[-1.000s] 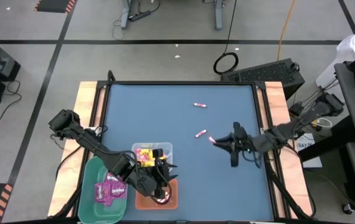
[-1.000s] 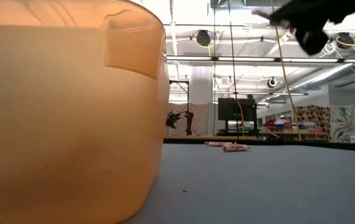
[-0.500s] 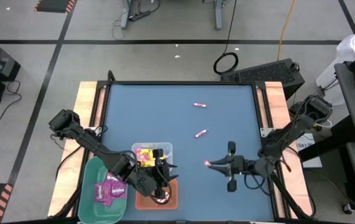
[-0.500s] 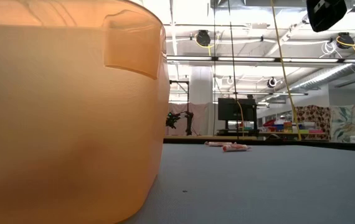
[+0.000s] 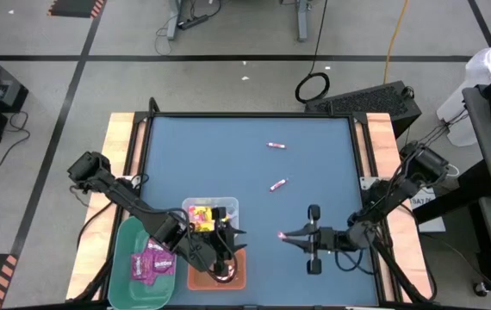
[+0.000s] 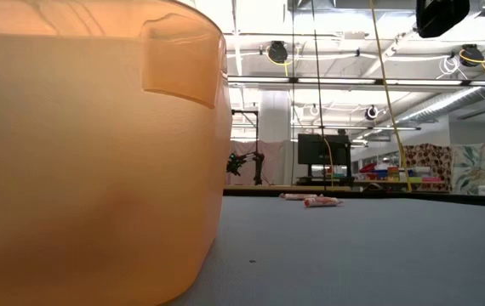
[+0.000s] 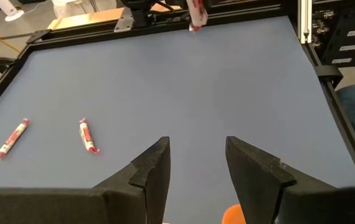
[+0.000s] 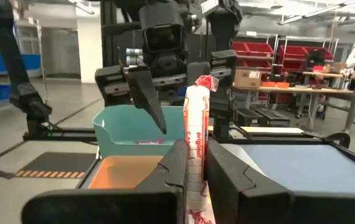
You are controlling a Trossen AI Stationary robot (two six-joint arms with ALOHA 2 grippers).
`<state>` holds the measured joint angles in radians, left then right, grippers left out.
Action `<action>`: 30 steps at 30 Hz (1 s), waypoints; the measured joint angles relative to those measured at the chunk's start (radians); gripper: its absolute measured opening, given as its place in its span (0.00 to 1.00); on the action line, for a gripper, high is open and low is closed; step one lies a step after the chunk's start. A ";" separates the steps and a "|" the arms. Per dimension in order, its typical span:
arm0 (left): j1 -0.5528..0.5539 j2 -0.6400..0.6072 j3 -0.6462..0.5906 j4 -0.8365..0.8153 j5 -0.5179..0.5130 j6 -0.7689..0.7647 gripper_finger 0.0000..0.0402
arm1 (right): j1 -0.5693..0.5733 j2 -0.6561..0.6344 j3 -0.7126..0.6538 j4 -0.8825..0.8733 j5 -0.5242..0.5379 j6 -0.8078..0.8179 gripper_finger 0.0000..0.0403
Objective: Sort candy
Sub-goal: Put the red candy into the orange bin
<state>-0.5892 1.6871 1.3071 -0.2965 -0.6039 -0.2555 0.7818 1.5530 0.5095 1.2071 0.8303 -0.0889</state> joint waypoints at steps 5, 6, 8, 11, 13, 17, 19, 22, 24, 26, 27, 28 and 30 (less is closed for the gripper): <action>0.000 0.000 0.000 0.000 0.001 0.000 0.40 | 0.000 0.006 0.000 0.002 -0.046 -0.021 0.07; 0.000 0.000 0.000 0.000 0.001 0.000 0.40 | 0.003 0.007 0.000 0.009 -0.050 -0.032 0.07; 0.000 0.000 0.000 0.000 0.001 0.000 0.40 | 0.006 0.007 0.000 0.027 -0.050 -0.049 0.07; 0.000 0.000 0.000 0.000 0.001 0.000 0.40 | 0.007 0.007 0.000 0.038 -0.052 -0.079 0.07; 0.000 0.000 0.000 0.000 0.001 0.000 0.40 | 0.006 0.007 0.000 0.039 -0.062 -0.129 0.07; 0.000 0.000 0.000 0.000 0.001 0.000 0.40 | 0.006 0.007 0.000 0.040 -0.102 -0.319 0.07; 0.000 0.000 0.000 0.000 0.001 0.000 0.40 | 0.007 0.007 0.000 0.039 -0.104 -0.406 0.07; 0.000 0.000 0.000 0.001 0.001 0.000 0.40 | 0.008 0.007 0.000 0.029 -0.104 -0.464 0.07; 0.000 0.000 0.000 0.001 0.001 0.001 0.40 | 0.008 0.007 0.000 0.022 -0.104 -0.482 0.07; 0.000 0.000 0.000 0.001 0.001 0.001 0.40 | 0.008 0.007 0.000 0.020 -0.104 -0.485 0.07; 0.000 0.000 0.000 0.001 0.001 0.001 0.40 | 0.008 0.007 0.000 0.019 -0.104 -0.485 0.07; 0.000 0.000 0.000 0.001 0.001 0.001 0.40 | 0.008 0.007 0.000 0.016 -0.104 -0.484 0.07; -0.001 0.000 0.000 0.001 0.002 0.001 0.40 | 0.008 0.007 0.000 0.016 -0.104 -0.480 0.07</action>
<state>-0.5899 1.6871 1.3071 -0.2958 -0.6022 -0.2546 0.7895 1.5600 0.5095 1.2236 0.7265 -0.5690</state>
